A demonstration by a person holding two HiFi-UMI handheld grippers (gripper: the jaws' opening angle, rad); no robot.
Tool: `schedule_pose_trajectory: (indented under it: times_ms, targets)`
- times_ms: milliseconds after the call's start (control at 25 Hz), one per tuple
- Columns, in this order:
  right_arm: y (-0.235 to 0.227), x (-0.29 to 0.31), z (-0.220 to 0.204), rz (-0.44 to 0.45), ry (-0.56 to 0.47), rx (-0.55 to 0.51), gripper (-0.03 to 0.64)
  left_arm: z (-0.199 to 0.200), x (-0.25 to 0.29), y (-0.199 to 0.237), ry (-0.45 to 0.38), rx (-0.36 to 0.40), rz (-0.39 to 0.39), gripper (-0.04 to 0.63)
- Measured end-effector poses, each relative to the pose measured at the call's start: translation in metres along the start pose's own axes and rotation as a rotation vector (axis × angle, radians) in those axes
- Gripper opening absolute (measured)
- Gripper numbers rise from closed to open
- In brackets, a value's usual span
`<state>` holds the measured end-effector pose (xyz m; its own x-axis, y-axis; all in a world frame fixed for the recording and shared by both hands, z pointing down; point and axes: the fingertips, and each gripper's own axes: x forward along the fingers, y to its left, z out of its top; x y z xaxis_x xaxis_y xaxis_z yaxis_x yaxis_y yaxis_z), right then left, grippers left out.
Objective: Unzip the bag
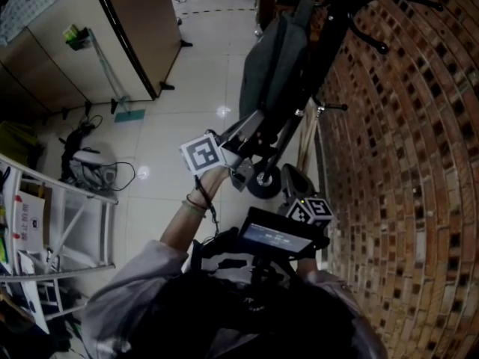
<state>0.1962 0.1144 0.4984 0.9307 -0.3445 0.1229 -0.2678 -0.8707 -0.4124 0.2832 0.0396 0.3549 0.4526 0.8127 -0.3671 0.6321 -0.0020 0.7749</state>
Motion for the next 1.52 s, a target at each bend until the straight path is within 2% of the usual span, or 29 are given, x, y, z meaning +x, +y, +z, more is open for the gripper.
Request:
schedule_pose_trajectory:
  times_ms: [560,840,1280,1360,1520]
  targets:
    - [-0.002,0.001,0.001,0.002,-0.001,0.002,-0.008,0.019,0.014,-0.015,-0.013,0.051,-0.007,0.015]
    - [-0.004,0.001,0.0,0.006,-0.001,0.004,-0.008,0.023,0.017,-0.023,0.0,0.04,-0.008,0.015]
    - [-0.004,0.003,0.001,0.007,0.0,-0.027,-0.008,0.034,0.026,-0.029,0.023,0.116,0.047,0.017]
    - [-0.004,0.003,0.002,0.005,0.006,-0.047,-0.008,0.036,0.028,-0.03,0.027,0.129,0.055,0.019]
    - [-0.001,0.009,0.009,0.005,0.027,-0.152,-0.008,0.04,0.031,-0.03,0.038,0.156,0.09,0.023]
